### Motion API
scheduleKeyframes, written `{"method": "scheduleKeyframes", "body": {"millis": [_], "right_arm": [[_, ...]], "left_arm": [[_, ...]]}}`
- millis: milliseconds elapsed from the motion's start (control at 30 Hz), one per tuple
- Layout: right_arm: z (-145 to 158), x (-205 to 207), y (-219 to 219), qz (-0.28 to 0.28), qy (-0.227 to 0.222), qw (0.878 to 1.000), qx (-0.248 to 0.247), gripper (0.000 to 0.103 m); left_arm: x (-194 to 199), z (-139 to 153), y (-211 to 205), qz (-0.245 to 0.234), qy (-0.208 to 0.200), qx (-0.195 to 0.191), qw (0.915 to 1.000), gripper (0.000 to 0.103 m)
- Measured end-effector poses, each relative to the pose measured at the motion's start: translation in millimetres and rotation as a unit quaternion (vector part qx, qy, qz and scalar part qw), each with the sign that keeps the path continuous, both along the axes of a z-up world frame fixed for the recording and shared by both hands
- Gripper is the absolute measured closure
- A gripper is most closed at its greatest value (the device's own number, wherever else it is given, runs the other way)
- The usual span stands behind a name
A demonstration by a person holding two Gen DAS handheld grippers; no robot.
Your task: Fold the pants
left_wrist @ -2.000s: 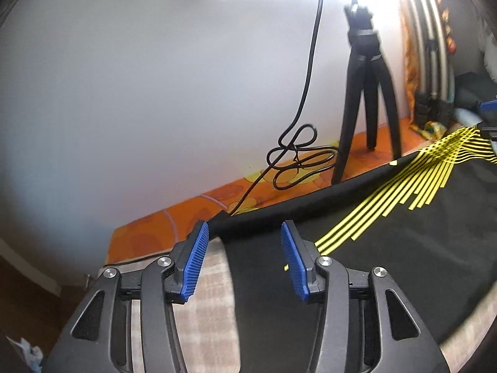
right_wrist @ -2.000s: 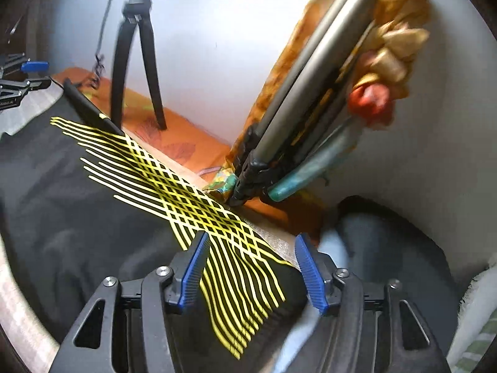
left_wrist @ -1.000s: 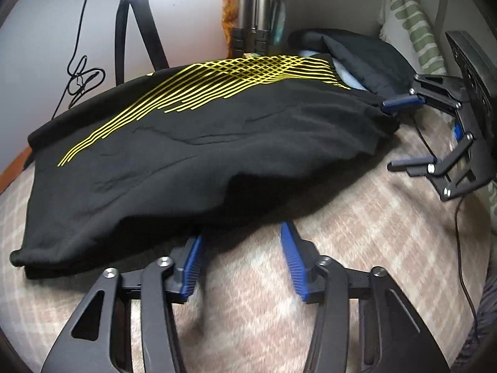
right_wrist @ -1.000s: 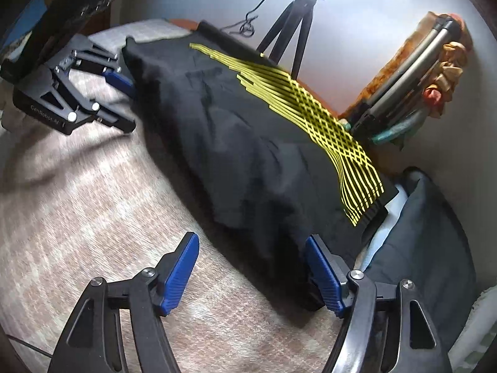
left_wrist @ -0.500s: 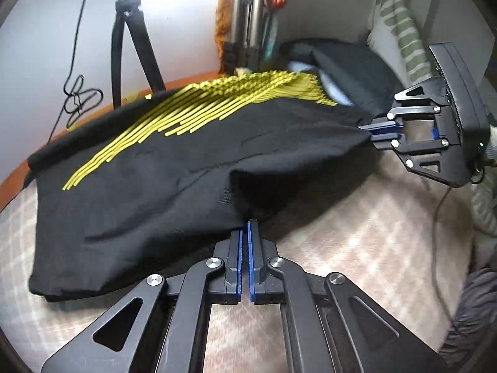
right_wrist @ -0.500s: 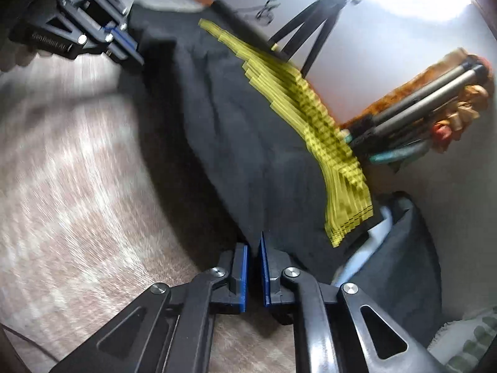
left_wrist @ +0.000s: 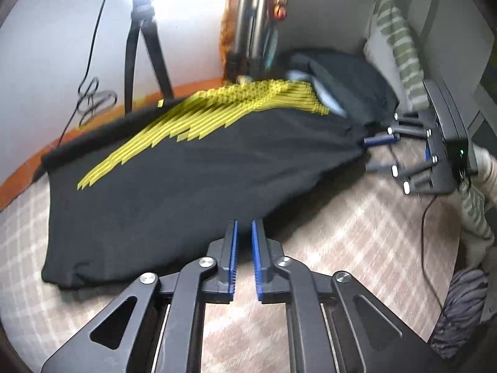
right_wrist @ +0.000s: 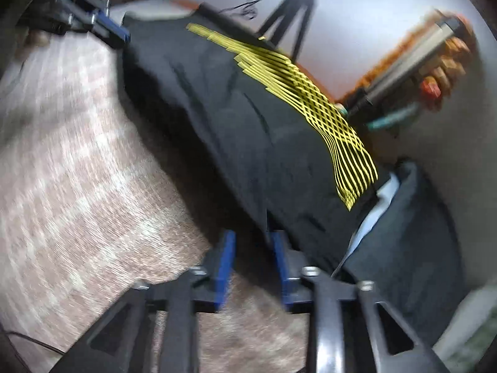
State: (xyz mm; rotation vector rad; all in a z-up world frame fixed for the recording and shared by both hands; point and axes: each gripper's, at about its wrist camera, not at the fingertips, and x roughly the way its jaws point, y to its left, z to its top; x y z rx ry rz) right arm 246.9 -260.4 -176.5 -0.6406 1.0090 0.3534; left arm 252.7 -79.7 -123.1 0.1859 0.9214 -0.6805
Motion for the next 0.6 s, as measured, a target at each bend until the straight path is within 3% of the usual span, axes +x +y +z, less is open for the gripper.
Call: {"method": "scheduleKeyframes", "body": {"millis": [33,100,233,300,367,433,467,600], "right_arm": [[5.2,-2.8,-5.7,-0.015,-0.009,1.0,0.02,0.052],[15.1,-5.6,-19.2,-0.049,-0.012,0.996,0.067,0.044],[26.6,-12.7,-44.7,-0.111,-0.006,0.983,0.147,0.042],[26.4,-18.6,-47.5,-0.108,-0.022,0.984,0.139,0.042],[21.8,-26.7,-39.9,-0.084,-0.032,0.99,0.112,0.042],[14.8,-29.9,-32.7,-0.064,-0.026,0.992,0.101,0.044],[12.5,-29.9,-30.0,-0.059,-0.026,0.993,0.096,0.044],[1.5,-20.5,-18.9,-0.039,-0.031,0.996,0.069,0.042]], "left_arm": [[3.3,2.8,-3.3,0.002,-0.007,-0.01,0.9999,0.095],[8.0,0.3,-17.9,-0.007,-0.018,0.0,0.9998,0.095],[2.0,-12.0,-42.0,-0.037,-0.031,0.03,0.9984,0.095],[-7.3,-17.6,-45.6,-0.046,-0.036,0.043,0.9974,0.094],[-16.8,-24.5,-43.8,-0.051,-0.038,0.062,0.996,0.088],[-24.1,-32.3,-43.2,-0.051,-0.04,0.084,0.9944,0.061],[-25.6,-35.6,-43.3,-0.05,-0.042,0.094,0.9934,0.056],[-17.4,-53.9,-46.2,-0.038,-0.053,0.133,0.989,0.054]]}}
